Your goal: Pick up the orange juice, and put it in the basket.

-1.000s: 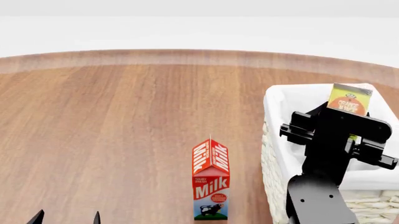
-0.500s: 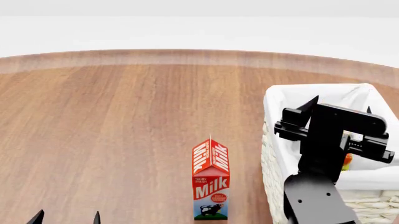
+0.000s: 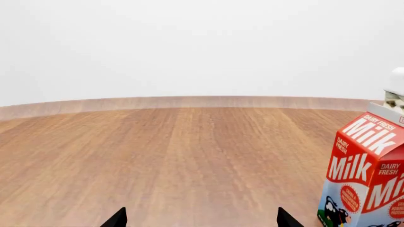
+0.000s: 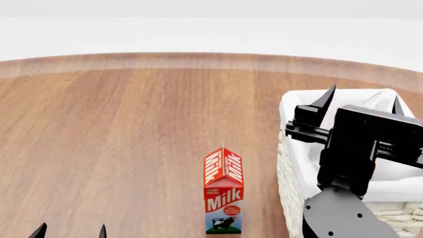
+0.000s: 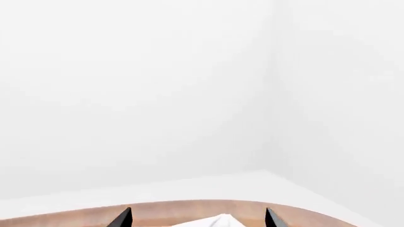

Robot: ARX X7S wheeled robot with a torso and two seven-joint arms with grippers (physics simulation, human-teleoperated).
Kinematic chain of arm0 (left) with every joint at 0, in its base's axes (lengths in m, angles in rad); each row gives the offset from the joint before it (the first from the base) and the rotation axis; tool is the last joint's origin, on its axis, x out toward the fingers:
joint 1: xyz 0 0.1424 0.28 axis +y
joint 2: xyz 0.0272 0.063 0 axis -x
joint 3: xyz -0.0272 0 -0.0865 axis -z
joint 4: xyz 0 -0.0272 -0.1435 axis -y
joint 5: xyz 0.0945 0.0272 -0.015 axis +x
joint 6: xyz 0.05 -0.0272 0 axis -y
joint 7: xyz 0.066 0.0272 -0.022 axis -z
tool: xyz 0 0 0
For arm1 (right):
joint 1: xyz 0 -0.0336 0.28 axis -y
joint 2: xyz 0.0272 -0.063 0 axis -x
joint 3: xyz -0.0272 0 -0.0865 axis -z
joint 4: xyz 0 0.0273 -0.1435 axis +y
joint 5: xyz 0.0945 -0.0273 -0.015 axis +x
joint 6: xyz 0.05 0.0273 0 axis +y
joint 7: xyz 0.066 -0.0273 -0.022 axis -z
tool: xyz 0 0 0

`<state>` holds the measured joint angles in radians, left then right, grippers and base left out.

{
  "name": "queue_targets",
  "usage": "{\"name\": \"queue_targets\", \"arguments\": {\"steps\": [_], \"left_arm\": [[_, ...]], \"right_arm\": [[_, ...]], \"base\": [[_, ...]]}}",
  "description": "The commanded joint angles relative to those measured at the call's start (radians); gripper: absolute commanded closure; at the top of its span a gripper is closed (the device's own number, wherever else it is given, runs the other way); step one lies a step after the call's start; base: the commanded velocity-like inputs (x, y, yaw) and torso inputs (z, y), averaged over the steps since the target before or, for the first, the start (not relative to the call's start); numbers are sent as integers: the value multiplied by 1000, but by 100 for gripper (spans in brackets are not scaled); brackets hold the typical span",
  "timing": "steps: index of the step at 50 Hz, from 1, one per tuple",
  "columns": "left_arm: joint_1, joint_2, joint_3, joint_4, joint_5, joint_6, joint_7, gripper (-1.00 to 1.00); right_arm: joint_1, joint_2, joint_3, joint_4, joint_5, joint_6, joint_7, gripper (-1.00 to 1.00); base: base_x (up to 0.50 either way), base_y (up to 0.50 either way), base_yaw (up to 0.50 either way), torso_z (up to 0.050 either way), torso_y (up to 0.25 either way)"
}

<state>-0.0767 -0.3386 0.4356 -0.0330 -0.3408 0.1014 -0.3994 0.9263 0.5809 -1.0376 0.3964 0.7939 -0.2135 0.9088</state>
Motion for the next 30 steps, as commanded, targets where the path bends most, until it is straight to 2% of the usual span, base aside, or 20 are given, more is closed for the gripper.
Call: {"name": "queue_targets", "arguments": {"steps": [1, 2, 10, 30], "left_arm": [[-1, -1, 2, 0, -1, 1, -2, -100], [-1, -1, 2, 0, -1, 1, -2, -100], [-1, -2, 4, 0, -2, 1, -3, -100], [-2, -4, 7, -1, -5, 3, -5, -100]], "right_arm": [[-7, 70, -13, -179, -18, 34, 56, -100], [-2, 103, -16, -266, -20, 52, 78, -100], [1, 165, -30, -431, -42, 93, 129, -100], [-21, 255, -37, -633, -100, 108, 200, -100]], "base": [[0, 0, 0, 0, 0], [0, 0, 0, 0, 0], [0, 0, 0, 0, 0], [0, 0, 0, 0, 0]]}}
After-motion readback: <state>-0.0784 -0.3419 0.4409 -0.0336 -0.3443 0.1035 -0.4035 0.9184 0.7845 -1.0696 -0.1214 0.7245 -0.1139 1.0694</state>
